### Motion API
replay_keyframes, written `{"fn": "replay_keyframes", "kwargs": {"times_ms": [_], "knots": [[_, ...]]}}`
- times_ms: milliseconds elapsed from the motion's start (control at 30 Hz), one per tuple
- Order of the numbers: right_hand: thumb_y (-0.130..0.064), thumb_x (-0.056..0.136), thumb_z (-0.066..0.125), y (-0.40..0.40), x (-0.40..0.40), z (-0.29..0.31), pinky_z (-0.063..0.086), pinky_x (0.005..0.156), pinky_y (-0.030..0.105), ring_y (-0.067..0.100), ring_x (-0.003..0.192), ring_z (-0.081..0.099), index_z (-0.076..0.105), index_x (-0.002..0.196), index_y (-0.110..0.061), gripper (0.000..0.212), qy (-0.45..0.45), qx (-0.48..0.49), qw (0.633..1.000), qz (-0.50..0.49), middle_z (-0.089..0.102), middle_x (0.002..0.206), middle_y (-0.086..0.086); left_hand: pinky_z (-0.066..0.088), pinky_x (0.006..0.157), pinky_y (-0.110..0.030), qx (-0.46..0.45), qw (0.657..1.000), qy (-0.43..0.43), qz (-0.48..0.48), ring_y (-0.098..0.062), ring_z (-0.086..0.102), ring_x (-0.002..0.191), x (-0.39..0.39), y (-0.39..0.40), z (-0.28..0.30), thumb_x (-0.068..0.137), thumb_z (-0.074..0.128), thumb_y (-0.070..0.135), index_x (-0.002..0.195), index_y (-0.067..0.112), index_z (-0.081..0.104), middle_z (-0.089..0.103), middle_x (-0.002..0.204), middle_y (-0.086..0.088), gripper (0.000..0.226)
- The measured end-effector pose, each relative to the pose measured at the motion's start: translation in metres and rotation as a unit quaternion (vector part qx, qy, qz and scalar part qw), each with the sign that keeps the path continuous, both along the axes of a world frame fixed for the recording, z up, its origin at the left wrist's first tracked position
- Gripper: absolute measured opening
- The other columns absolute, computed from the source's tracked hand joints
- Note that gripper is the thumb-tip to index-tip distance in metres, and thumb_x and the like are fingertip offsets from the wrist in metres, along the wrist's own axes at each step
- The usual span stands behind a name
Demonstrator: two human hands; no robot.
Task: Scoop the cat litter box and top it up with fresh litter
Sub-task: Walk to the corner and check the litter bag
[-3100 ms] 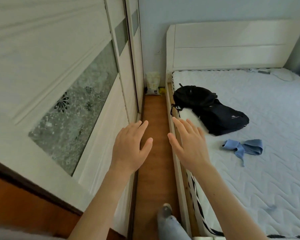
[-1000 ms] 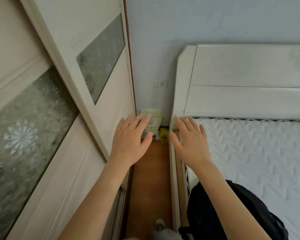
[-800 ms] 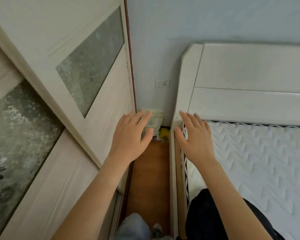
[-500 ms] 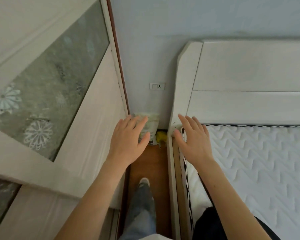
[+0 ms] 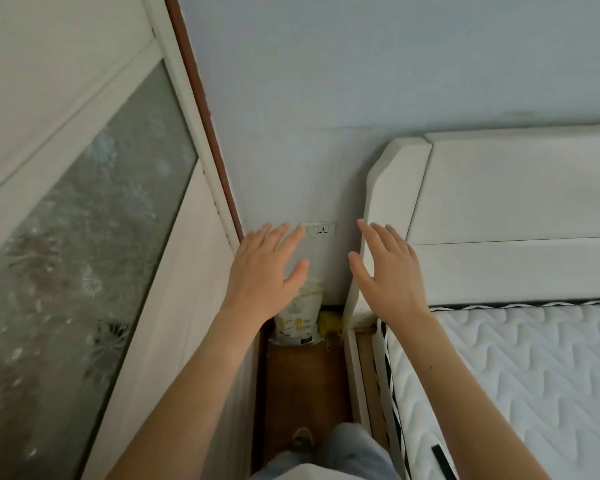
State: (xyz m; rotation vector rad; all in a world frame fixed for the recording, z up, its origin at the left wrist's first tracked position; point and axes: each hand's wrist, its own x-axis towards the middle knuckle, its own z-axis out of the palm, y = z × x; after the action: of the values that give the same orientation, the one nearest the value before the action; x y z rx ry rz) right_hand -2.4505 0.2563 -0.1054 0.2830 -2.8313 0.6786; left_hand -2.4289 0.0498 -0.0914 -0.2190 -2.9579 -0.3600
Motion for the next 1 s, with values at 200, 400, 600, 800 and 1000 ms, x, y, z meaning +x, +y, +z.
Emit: {"fn": "replay_keyframes", "kwargs": {"times_ms": [200,400,600,800,1000], "knots": [[-0.041,0.098,0.039,-0.009,-0.060,-0.016,0.023,0.116,0.043,0.019,0.144,0.022,0.028,0.150,-0.024,0.056,-0.014,-0.014,1.000,0.018,0.033,0.153,0.001,0.018,0.120,-0.046,0.001,1.000,-0.026,0.005,-0.027,0.024,0.146,-0.059,-0.007,-0.018,0.092,0.019,0.053,0.152,0.027,0.028,0.033,0.156,-0.003,0.066],[-0.041,0.097,0.039,-0.006,-0.106,-0.081,0.026,0.115,0.042,0.020,0.142,0.026,0.028,0.150,-0.023,0.057,-0.051,0.003,0.998,0.027,0.034,0.153,0.001,0.019,0.120,-0.046,0.000,0.998,-0.055,0.003,-0.028,0.026,0.145,-0.105,-0.012,-0.083,0.094,0.024,0.052,0.152,0.024,0.029,0.035,0.155,-0.005,0.065],[-0.040,0.098,0.041,0.001,-0.136,-0.201,0.024,0.116,0.041,0.019,0.143,0.024,0.027,0.150,-0.023,0.057,-0.095,0.007,0.995,0.036,0.031,0.154,0.002,0.023,0.118,-0.047,-0.012,0.997,-0.069,-0.012,-0.030,0.032,0.142,-0.143,-0.012,-0.209,0.095,0.029,0.052,0.149,0.022,0.035,0.041,0.151,-0.006,0.063],[-0.035,0.097,0.046,-0.012,-0.162,-0.345,0.033,0.110,0.038,0.021,0.138,0.032,0.030,0.148,-0.022,0.055,-0.130,-0.011,0.990,0.058,0.036,0.151,0.003,0.026,0.117,-0.048,-0.014,0.994,-0.101,-0.030,-0.029,0.033,0.141,-0.171,-0.015,-0.358,0.092,0.032,0.057,0.149,0.025,0.034,0.041,0.151,-0.004,0.066],[-0.032,0.096,0.051,-0.031,-0.191,-0.492,0.037,0.108,0.041,0.020,0.135,0.037,0.030,0.148,-0.022,0.057,-0.162,-0.015,0.985,0.060,0.038,0.148,0.002,0.022,0.116,-0.043,-0.005,0.993,-0.113,-0.043,-0.026,0.033,0.141,-0.197,-0.025,-0.501,0.089,0.037,0.057,0.149,0.025,0.035,0.041,0.151,-0.002,0.068]]}}
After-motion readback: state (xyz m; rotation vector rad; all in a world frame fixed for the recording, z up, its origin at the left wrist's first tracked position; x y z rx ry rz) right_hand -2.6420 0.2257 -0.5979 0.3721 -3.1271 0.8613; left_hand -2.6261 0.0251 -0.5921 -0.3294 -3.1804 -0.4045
